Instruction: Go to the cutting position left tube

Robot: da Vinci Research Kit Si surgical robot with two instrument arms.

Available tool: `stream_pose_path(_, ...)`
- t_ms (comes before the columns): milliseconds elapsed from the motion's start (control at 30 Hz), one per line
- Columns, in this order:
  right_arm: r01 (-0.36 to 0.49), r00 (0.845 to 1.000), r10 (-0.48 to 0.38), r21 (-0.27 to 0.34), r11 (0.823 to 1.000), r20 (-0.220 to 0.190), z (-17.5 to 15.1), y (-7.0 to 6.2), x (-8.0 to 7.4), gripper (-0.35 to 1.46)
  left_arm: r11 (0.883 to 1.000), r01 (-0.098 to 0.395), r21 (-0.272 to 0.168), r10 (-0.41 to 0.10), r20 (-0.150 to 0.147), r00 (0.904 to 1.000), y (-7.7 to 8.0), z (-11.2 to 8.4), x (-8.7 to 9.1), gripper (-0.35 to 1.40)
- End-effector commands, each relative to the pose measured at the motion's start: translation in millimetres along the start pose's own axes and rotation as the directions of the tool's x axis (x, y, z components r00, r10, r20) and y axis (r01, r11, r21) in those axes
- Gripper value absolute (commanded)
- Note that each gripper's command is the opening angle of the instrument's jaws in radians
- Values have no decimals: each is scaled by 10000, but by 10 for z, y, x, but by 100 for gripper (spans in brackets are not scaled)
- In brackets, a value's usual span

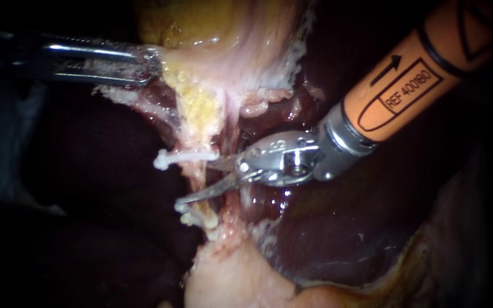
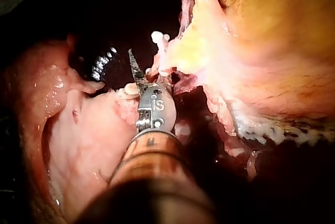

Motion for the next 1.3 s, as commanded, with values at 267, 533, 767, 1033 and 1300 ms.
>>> stream_pose_path(267, -156, 9999, 156, -60, 9999, -64, 30, 3, 2, 140, 10000, 6, 23, -6, -8, 10000, 0, 3, 0, -35)
stream_pose_path(533, -226, 9997, 225, -87, 9997, -134, 46, 2, 2, 140, 10000, 7, 27, -7, -10, 10000, 0, 4, 0, -35)
stream_pose_path(767, -259, 9990, 257, -46, 9997, -369, 51, -3, 7, 141, 10000, 7, 34, -7, -13, 10000, 0, 5, 0, -35)
stream_pose_path(1033, -333, 9977, 348, 261, 9991, -580, 56, -25, 19, 143, 10000, 7, 32, -7, -12, 10000, 0, 5, 0, -35)
stream_pose_path(1300, -359, 9960, 416, 722, 9967, -796, 60, -48, 34, 143, 10000, 6, 31, -6, -12, 10000, 0, 5, 0, -35)
